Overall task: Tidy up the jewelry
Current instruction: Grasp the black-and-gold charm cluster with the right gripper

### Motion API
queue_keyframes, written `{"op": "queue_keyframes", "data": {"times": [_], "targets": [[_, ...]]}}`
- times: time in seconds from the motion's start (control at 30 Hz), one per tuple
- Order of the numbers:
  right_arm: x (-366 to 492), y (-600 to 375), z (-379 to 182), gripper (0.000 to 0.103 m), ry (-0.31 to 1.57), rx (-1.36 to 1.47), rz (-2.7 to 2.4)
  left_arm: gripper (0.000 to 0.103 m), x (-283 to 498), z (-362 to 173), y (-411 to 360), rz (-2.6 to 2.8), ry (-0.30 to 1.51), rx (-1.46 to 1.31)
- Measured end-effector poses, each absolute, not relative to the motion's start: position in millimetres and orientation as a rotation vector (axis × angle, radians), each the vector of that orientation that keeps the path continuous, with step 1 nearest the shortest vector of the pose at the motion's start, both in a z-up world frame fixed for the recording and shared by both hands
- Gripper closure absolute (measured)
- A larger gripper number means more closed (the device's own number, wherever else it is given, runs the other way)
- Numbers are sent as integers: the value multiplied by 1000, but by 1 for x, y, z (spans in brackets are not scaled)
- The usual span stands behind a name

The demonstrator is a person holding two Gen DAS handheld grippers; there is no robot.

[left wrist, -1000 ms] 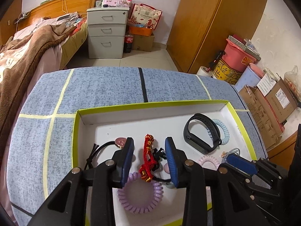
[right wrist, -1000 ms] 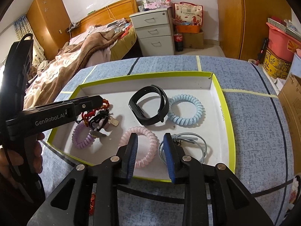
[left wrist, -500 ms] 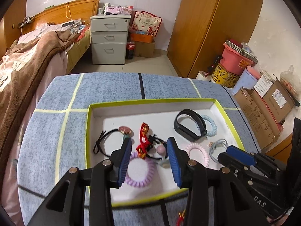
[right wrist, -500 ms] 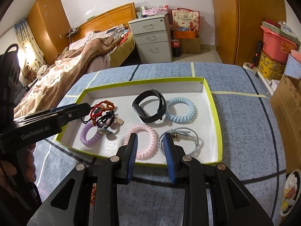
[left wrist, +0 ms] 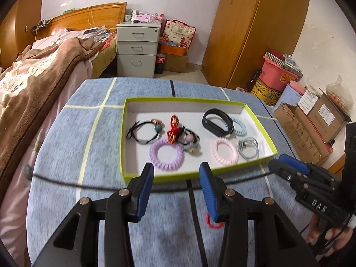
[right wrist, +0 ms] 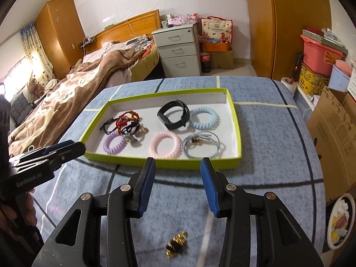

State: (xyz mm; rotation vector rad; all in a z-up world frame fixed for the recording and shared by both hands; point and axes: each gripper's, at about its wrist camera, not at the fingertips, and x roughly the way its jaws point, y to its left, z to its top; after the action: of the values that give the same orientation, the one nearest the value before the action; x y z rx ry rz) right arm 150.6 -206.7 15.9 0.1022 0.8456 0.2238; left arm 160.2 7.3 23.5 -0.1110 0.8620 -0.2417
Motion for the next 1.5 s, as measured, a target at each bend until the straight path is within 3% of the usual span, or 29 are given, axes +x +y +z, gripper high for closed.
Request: {"op": "queue_keyframes", "data": {"times": [1.2,1.23,1.33,1.5], "targets": [[85,-194,-32,54,962,-8,220,53,91,-13,22,-226,908,-171],[85,-193,-32,55,960,-18,218,53,91,-14,22,-226,909,-172],[84,-190,-32,71,953,-43,207,53,92,-15,22,-228,914,-171],[82,-190,-32,83,952,-46,229,53,93,-14,18,-233,917,-165]]}}
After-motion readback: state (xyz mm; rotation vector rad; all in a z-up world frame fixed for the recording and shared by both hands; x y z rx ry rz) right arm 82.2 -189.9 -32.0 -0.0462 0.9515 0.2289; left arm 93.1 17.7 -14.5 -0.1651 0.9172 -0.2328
